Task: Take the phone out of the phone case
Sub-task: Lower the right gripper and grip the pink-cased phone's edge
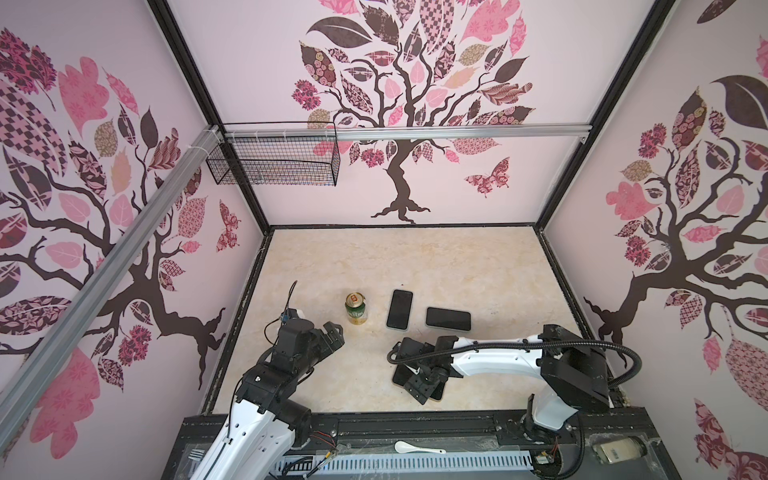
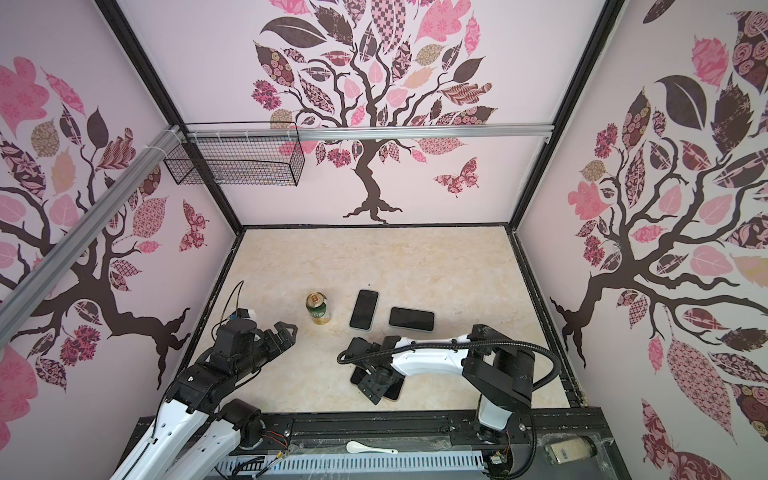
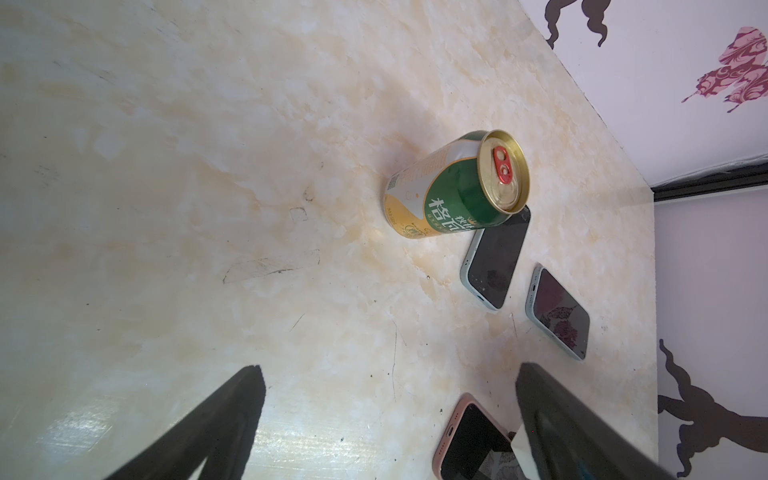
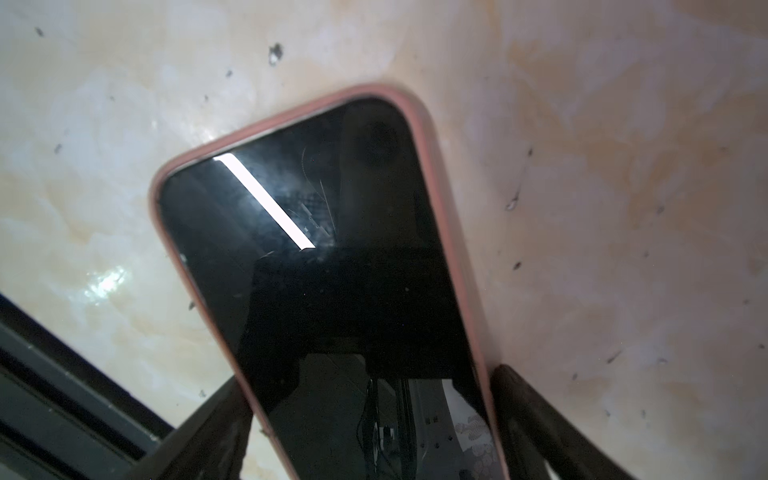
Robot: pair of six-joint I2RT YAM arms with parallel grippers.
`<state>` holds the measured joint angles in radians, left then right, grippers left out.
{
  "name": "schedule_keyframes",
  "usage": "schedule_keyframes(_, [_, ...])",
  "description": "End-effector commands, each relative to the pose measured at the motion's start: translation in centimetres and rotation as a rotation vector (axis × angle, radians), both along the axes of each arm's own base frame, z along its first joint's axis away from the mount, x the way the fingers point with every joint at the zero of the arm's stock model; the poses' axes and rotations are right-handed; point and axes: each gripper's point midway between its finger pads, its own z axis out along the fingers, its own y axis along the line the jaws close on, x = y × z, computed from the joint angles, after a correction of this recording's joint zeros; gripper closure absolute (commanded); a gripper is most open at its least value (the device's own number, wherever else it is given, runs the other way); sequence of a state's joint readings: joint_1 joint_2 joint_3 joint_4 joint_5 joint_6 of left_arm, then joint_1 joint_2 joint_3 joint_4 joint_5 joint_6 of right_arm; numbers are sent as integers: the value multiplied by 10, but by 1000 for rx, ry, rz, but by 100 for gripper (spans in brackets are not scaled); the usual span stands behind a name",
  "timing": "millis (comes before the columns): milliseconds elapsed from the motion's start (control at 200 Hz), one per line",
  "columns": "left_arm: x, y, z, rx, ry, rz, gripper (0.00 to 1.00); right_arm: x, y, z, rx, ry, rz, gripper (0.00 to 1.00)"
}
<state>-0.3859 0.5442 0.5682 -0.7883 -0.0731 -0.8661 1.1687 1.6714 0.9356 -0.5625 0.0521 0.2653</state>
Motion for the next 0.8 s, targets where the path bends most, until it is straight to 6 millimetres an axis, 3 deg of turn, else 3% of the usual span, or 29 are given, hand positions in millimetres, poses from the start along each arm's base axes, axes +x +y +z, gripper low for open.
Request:
schedule_keyframes(0, [-1,1,-4,2,12,1,2,1,-19,-15,-101,-1,-57,21])
schedule_keyframes(250, [3,-5,-2,15,1,-43,2,33,-30,-10,-85,-40,-268,30])
schedule_keyframes(440, [7,-30,-7,6,33,-145,2,70,-43,-1,-18,-57,-467,33])
schedule_keyframes(545, [6,-46,-3,76,17,-193,2,76,-41,-3,-33,-62,-467,33])
schedule_keyframes(665, [7,-57,-7,63,29,-203,2,71,-38,-8,-21,-29,-453,28])
schedule_keyframes(795, [11,-57,-2,41,-7,-189,2,63,-44,-10,-27,-11,-438,10])
